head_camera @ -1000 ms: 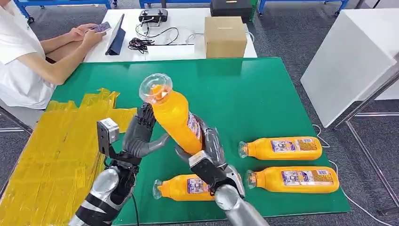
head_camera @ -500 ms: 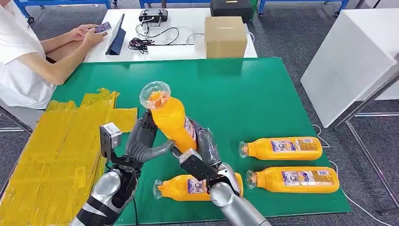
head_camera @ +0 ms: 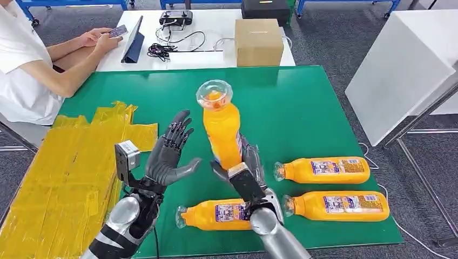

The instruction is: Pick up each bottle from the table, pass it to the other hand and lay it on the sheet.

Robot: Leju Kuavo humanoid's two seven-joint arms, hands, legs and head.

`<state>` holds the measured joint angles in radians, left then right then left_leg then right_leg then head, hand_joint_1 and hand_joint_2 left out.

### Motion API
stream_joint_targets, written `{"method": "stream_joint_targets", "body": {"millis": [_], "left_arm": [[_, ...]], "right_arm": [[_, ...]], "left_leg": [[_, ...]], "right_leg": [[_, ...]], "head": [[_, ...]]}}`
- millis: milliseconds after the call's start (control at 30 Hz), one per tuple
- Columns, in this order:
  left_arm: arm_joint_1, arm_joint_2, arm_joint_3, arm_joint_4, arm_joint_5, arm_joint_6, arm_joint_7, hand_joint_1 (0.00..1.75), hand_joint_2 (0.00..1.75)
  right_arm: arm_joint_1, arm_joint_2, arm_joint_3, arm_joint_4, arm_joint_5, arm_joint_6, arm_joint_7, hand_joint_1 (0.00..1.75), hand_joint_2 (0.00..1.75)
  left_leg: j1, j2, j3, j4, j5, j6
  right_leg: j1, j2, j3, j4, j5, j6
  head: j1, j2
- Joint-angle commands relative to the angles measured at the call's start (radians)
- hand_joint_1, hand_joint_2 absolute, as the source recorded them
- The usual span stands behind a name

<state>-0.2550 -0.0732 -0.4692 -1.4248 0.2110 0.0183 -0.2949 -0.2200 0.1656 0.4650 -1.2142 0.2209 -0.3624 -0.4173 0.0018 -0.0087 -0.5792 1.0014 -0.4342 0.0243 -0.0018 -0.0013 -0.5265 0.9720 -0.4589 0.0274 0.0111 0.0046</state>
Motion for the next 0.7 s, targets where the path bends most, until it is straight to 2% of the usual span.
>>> {"method": "stream_joint_targets", "body": {"millis": [33,167,400,567,700], "left_arm": [[-0.041,0.011,-0.022,0.035,-0.001,0.0,0.001,0.0,1.75],[-0.053,0.004,-0.025,0.047,-0.003,-0.001,0.001,0.0,1.75],[-0.054,0.003,-0.025,0.048,-0.003,-0.002,0.001,0.0,1.75],[-0.068,-0.005,-0.027,0.058,-0.001,-0.02,0.004,0.0,1.75],[-0.071,-0.008,-0.023,0.06,0.0,-0.029,0.006,0.0,1.75]], "right_arm": [[-0.031,-0.008,-0.025,0.034,0.022,-0.024,0.002,1.75,1.75],[-0.055,-0.004,0.059,0.088,0.124,-0.025,0.014,1.75,1.75],[-0.059,-0.005,0.074,0.096,0.14,-0.023,0.018,1.75,1.75],[-0.124,-0.02,0.202,0.214,0.291,0.03,0.083,1.75,1.75],[-0.145,-0.021,0.267,0.25,0.355,0.061,0.07,1.75,1.75]], "left_leg": [[0.001,0.0,0.001,0.0,0.0,-0.001],[0.0,0.001,0.001,0.0,-0.001,-0.001],[0.001,0.001,0.002,-0.001,-0.001,-0.001],[0.001,0.003,0.004,-0.001,-0.001,-0.001],[0.001,0.001,0.003,-0.001,0.0,-0.001]], "right_leg": [[0.001,-0.001,0.002,-0.001,0.0,0.0],[0.0,0.0,0.002,-0.001,0.0,0.0],[0.001,0.0,0.003,-0.001,0.0,0.0],[0.002,0.002,0.004,-0.002,0.001,0.0],[0.001,0.0,0.004,-0.002,0.0,0.0]], "head": [[0.0,0.0],[0.0,0.0],[0.0,0.0],[0.0,0.0],[0.0,0.0]]}}
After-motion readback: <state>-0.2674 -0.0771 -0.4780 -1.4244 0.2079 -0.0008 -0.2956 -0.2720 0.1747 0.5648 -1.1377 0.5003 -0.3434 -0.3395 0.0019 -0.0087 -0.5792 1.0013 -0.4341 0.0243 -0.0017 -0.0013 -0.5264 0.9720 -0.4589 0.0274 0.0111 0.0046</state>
